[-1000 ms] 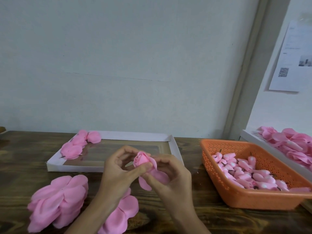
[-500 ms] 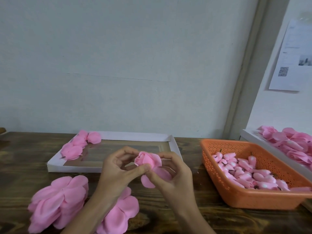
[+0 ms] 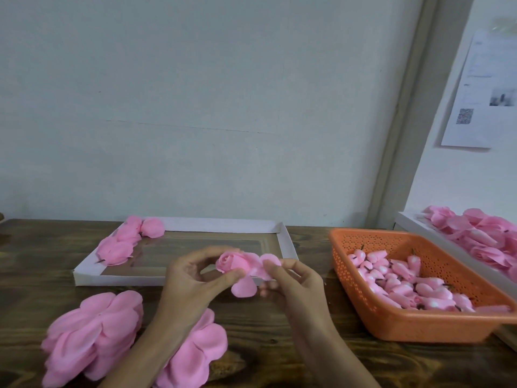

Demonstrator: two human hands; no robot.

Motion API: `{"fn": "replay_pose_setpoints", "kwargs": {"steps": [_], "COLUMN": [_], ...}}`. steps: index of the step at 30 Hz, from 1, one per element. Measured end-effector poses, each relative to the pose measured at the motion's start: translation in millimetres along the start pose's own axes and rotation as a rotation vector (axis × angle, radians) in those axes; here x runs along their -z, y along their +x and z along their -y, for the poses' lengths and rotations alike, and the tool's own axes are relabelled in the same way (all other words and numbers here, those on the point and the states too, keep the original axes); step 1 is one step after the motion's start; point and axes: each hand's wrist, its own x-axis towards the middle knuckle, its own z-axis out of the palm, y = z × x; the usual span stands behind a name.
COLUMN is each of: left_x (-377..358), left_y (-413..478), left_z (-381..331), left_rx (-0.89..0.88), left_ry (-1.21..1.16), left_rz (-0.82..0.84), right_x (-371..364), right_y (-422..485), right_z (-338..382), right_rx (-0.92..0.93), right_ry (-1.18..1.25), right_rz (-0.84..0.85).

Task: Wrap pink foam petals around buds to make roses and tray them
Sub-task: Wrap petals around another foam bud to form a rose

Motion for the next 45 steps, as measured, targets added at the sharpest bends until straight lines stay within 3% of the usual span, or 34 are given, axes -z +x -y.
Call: {"fn": "replay_pose_setpoints", "kwargs": {"steps": [7, 18, 26, 34, 41, 45], "left_x": [-7.5, -2.6, 0.6, 4.3, 6.1, 4.4], "left_y": [-3.1, -0.2, 1.1, 2.1, 3.6, 4.7], "left_z": [-2.0, 0.7, 4.2, 6.3, 6.9, 12.1], "left_rx": [-0.101, 0.010, 0.078, 0.092, 0.141, 0.177], "left_ry": [0.109, -0.035, -0.097, -0.121, -0.219, -0.272], "left_rz": [0.006, -0.031, 0.046, 0.154, 0.249, 0.218], "right_x": [-8.0, -7.9, -8.1, -7.8, -8.4, -10.2], "right_y": [-4.6, -5.5, -6.1, -6.9, -7.8, -8.5], "right_z": [-0.5, -9.9, -13.9, -11.2, -9.3, -9.2], "right_rx": [0.360, 0.513, 0.783, 0.784, 0.605, 0.570], "right_ry": [-0.208, -0.362, -0.525, -0.514, -0.384, -0.324], "right_rz": [0.056, 0.263, 0.107, 0.112, 0.131, 0.137]}}
